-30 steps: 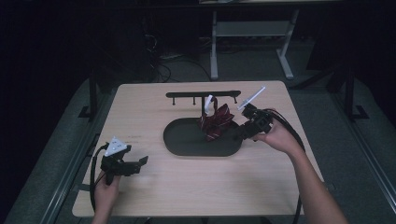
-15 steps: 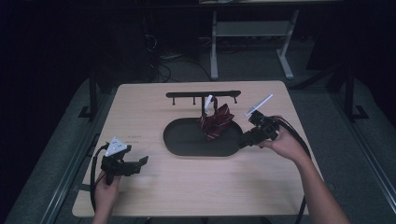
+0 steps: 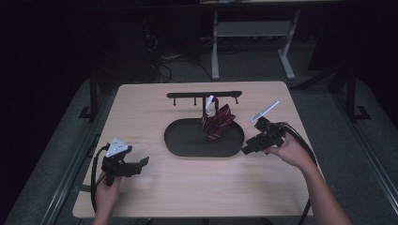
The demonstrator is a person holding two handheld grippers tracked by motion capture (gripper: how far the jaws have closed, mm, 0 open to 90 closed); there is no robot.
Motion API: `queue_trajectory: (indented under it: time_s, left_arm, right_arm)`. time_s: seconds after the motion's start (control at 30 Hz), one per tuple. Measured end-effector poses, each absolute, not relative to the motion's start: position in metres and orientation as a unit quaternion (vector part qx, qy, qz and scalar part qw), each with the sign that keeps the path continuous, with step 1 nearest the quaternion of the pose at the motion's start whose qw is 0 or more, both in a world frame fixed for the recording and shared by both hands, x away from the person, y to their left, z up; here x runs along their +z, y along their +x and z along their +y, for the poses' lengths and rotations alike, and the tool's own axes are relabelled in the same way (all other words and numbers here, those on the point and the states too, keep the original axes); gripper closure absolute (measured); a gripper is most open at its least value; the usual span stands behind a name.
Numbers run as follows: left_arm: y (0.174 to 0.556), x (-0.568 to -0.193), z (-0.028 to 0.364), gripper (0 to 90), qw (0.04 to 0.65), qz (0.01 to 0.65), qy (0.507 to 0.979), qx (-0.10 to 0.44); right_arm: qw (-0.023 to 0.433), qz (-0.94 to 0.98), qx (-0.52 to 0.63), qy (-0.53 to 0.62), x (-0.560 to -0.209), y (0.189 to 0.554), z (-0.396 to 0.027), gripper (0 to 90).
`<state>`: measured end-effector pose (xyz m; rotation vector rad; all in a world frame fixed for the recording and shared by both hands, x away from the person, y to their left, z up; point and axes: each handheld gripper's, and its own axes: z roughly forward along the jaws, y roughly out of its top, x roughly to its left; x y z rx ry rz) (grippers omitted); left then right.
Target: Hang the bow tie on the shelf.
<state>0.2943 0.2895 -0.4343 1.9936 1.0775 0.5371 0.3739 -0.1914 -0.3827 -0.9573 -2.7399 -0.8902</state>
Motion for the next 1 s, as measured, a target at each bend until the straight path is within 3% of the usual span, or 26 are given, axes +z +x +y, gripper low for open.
queue_trajectory:
  time_s: [1.0]
  left_arm:
    - [0.295,-0.435,0.289,16.3,0.391,0.42,0.79,0.214]
  right_arm:
    - [0.061,-0.893,-0.299,-0.332,-0.407,0.346,-0.212,50.6]
